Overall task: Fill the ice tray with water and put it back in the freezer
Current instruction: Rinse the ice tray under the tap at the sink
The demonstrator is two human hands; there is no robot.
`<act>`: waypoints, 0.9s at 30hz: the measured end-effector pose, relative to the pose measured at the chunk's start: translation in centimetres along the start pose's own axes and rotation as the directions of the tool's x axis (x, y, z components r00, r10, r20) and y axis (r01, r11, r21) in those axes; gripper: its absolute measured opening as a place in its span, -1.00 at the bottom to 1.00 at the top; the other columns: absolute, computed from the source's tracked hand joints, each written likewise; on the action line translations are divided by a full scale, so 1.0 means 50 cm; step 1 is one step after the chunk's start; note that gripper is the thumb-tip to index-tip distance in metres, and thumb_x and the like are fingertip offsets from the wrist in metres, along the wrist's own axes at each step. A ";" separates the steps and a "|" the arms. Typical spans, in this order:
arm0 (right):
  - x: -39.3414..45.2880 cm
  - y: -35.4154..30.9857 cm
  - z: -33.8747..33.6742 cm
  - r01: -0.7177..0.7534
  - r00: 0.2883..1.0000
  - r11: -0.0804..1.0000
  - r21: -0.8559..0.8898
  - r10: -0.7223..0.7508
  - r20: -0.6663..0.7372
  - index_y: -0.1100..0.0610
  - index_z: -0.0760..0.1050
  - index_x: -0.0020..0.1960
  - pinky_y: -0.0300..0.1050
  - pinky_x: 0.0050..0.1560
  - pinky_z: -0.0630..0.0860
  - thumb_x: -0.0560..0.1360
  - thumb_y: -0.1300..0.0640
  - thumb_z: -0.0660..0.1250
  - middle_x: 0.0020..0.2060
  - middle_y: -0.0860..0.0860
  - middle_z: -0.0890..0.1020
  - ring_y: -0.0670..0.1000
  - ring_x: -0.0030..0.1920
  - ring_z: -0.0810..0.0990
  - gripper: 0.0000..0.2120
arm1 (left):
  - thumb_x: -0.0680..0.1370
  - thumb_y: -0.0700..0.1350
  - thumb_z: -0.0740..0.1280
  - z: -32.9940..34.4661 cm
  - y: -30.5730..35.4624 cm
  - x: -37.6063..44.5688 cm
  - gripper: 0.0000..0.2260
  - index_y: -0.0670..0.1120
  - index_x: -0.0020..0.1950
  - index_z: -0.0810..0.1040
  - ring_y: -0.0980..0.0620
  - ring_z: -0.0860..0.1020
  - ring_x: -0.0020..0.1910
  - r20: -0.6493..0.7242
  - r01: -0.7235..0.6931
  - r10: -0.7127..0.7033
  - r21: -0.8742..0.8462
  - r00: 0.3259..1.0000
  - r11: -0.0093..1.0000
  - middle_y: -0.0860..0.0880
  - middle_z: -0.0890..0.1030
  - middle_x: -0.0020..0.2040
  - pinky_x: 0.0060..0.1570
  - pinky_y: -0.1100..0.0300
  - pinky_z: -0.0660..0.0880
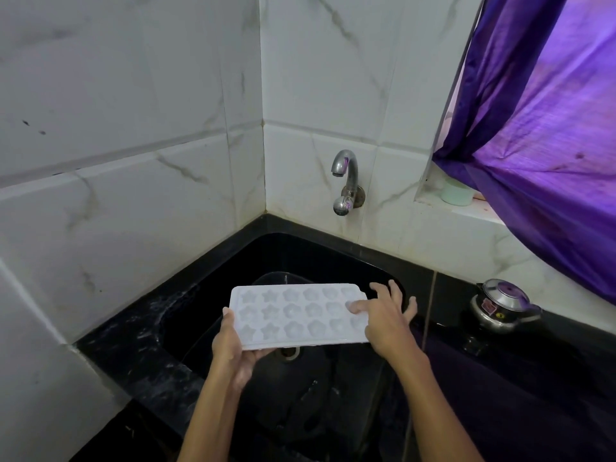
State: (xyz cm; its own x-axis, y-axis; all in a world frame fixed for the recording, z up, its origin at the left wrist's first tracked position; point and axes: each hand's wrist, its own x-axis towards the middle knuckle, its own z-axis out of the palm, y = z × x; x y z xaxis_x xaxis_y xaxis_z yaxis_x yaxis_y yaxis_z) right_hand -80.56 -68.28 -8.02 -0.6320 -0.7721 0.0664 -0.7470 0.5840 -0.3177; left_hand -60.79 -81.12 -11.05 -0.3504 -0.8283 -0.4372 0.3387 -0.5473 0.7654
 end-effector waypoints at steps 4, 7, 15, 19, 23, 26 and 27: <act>-0.003 0.006 0.009 -0.015 0.999 1.000 -0.015 0.015 -0.036 -0.10 0.54 0.08 0.28 0.39 -0.37 0.27 0.58 0.16 0.43 0.06 0.19 0.11 0.52 -0.19 -0.34 | 0.61 0.17 0.07 -0.001 -0.001 0.000 -0.61 -0.08 0.02 0.53 -0.19 0.64 -0.09 0.003 0.010 -0.010 0.005 1.000 1.000 -0.15 0.69 -0.10 -0.24 -0.14 0.58; -0.003 0.007 0.011 -0.017 0.999 0.999 -0.036 0.015 -0.050 -0.14 0.54 0.17 0.28 0.37 -0.38 0.29 0.57 0.17 0.47 0.07 0.14 0.13 0.52 -0.22 -0.28 | 0.61 0.17 0.08 -0.002 -0.003 0.000 -0.63 -0.07 0.00 0.53 -0.18 0.65 -0.11 0.010 0.006 -0.006 0.003 1.000 1.000 -0.10 0.71 -0.21 -0.27 -0.12 0.58; -0.011 0.011 0.014 -0.020 0.999 0.999 -0.029 0.018 -0.047 -0.12 0.53 0.15 0.28 0.37 -0.40 0.27 0.58 0.16 0.47 0.06 0.15 0.11 0.52 -0.22 -0.28 | 0.61 0.17 0.08 0.000 0.002 -0.005 -0.62 -0.09 0.00 0.54 -0.20 0.65 -0.11 0.013 0.010 -0.010 0.020 1.000 1.000 -0.14 0.69 -0.14 -0.26 -0.12 0.58; -0.015 0.009 0.014 -0.003 0.999 0.999 -0.049 0.002 -0.036 -0.11 0.55 0.14 0.29 0.36 -0.40 0.27 0.58 0.15 0.46 0.07 0.17 0.13 0.52 -0.21 -0.29 | 0.61 0.16 0.08 -0.001 0.004 -0.008 -0.62 -0.08 -0.01 0.53 -0.19 0.65 -0.12 0.012 0.013 -0.014 0.024 1.000 1.000 -0.15 0.69 -0.15 -0.27 -0.11 0.58; -0.019 0.011 0.014 -0.014 0.999 0.999 -0.041 0.013 -0.034 -0.12 0.52 0.11 0.30 0.39 -0.36 0.25 0.59 0.13 0.44 0.06 0.18 0.12 0.52 -0.20 -0.29 | 0.61 0.16 0.09 -0.001 0.004 -0.014 -0.62 -0.09 -0.01 0.53 -0.21 0.64 -0.09 0.005 0.017 -0.018 0.024 1.000 1.000 -0.16 0.67 -0.10 -0.24 -0.14 0.57; -0.022 0.011 0.014 -0.008 0.999 0.998 -0.056 0.006 -0.032 -0.14 0.52 0.16 0.29 0.37 -0.38 0.27 0.59 0.13 0.49 0.07 0.13 0.13 0.52 -0.21 -0.25 | 0.61 0.16 0.09 0.000 0.004 -0.015 -0.62 -0.09 -0.01 0.53 -0.20 0.64 -0.11 -0.001 0.016 -0.016 0.026 1.000 1.000 -0.16 0.67 -0.11 -0.27 -0.12 0.57; -0.023 0.012 0.014 -0.007 1.000 0.998 -0.058 0.006 -0.030 -0.14 0.53 0.16 0.29 0.37 -0.38 0.27 0.59 0.13 0.48 0.07 0.15 0.13 0.52 -0.21 -0.25 | 0.61 0.16 0.09 0.000 0.003 -0.014 -0.62 -0.09 -0.01 0.53 -0.20 0.64 -0.12 -0.002 0.015 -0.015 0.028 1.000 0.999 -0.16 0.68 -0.12 -0.28 -0.10 0.57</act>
State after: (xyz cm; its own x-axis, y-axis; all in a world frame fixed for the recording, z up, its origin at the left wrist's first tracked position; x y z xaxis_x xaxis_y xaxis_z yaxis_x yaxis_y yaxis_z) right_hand -80.15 -67.21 -8.93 -0.6420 -0.7610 0.0928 -0.7530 0.6032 -0.2630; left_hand -60.47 -80.60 -10.63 -0.3538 -0.8201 -0.4497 0.3088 -0.5562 0.7715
